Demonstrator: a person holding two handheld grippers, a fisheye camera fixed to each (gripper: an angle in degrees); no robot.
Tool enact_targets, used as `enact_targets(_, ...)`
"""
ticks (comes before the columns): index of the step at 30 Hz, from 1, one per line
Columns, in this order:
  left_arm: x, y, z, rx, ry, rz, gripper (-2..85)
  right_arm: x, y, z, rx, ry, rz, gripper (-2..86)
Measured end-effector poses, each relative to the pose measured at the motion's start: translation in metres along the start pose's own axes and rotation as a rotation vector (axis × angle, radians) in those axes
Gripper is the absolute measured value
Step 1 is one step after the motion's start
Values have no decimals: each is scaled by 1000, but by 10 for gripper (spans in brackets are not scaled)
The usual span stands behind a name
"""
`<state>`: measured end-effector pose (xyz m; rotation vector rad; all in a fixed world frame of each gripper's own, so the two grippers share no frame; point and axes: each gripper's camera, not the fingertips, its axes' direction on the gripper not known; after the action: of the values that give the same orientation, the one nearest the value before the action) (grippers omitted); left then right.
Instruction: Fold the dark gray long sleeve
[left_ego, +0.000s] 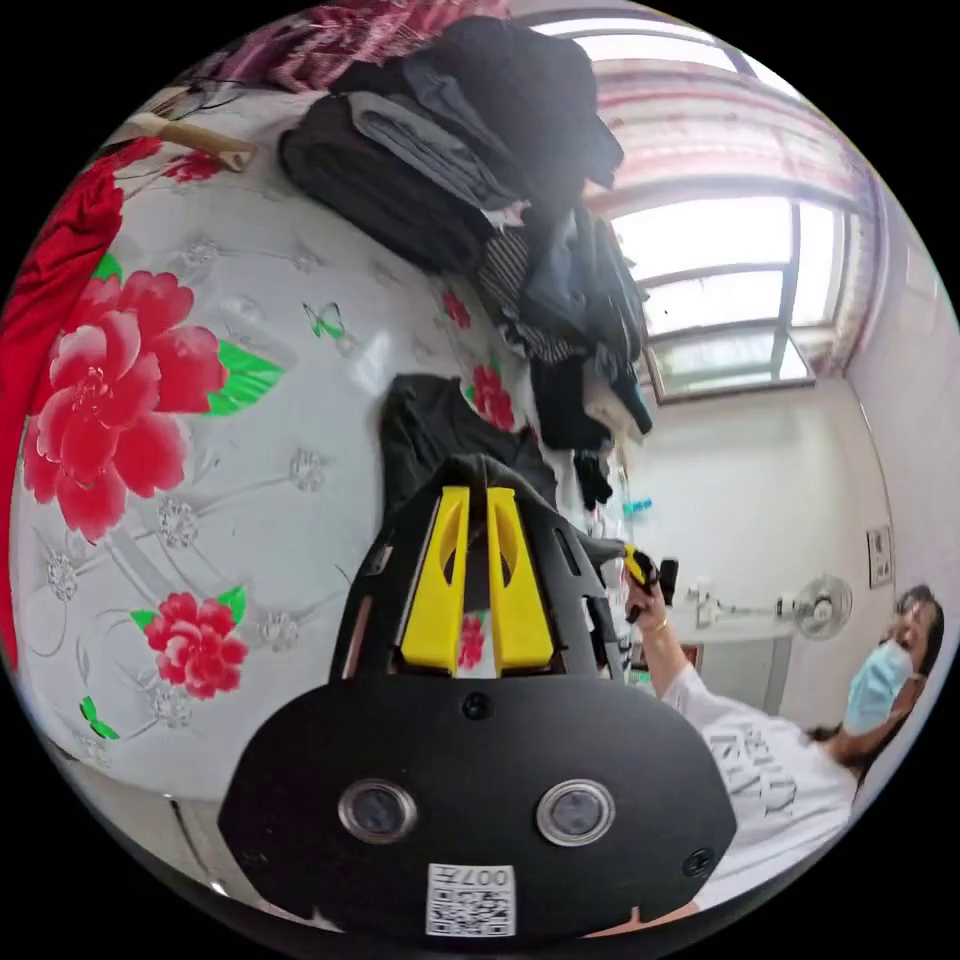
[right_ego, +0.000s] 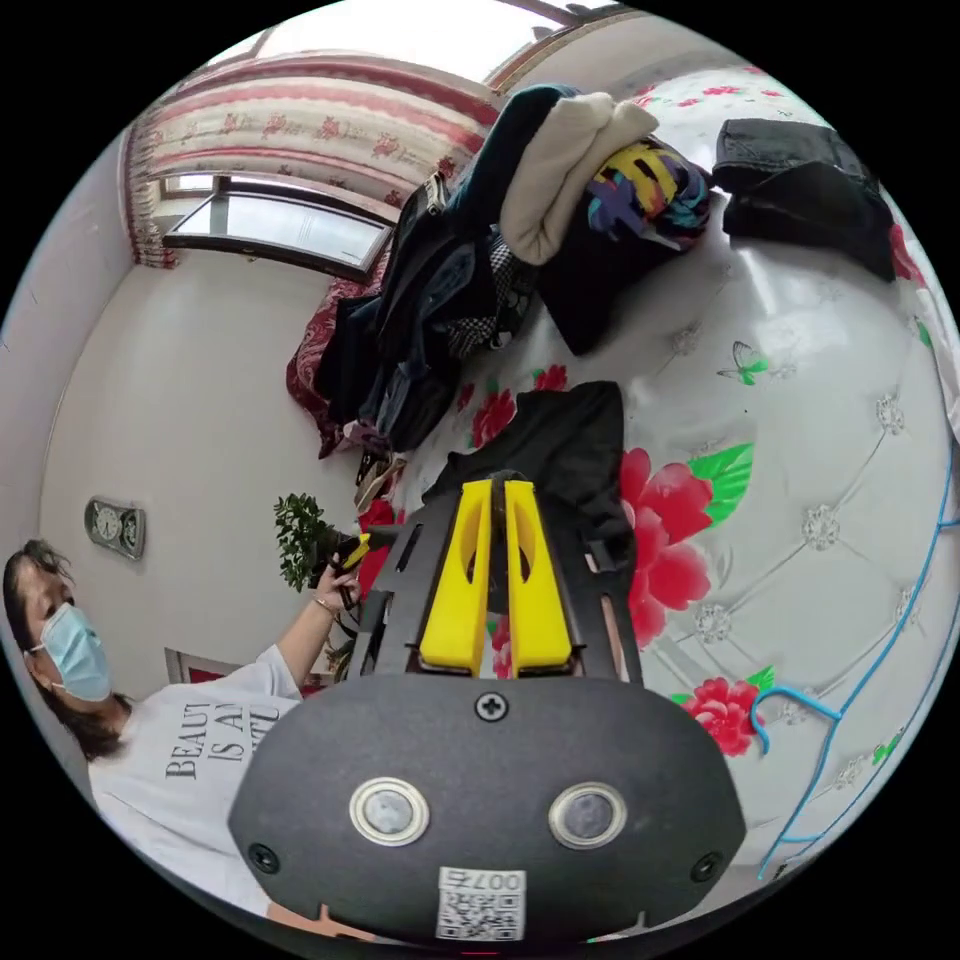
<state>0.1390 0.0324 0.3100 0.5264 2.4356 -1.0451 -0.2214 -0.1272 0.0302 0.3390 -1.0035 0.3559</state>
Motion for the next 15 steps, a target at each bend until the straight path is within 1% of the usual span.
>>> enact_targets(2, -5, -21, 7, 196, -27, -97, 81, 3, -26, 19, 53, 64, 58, 20)
enact_targets(3, -6, -23, 10, 211, -43, -122, 88, 5, -29, 24, 48, 79, 73, 23)
enact_targets(5, -9, -25, 26, 176, -103, -151, 106, 8, -24, 40, 11, 129, 85, 29)
enact_targets(6, -9, -23, 29, 160, -123, -139, 107, 8, -19, 43, 3, 143, 71, 30)
enact_targets(8, -12, -6, 37, 99, -226, -92, 108, 11, 6, 51, -45, 223, 31, 33)
enact_targets(10, -16, 13, 40, 66, -303, -71, 108, 17, 29, 52, -50, 285, 34, 36)
enact_targets(15, -18, 48, 53, 11, -353, -47, 104, 25, 49, 61, -58, 389, 43, 42)
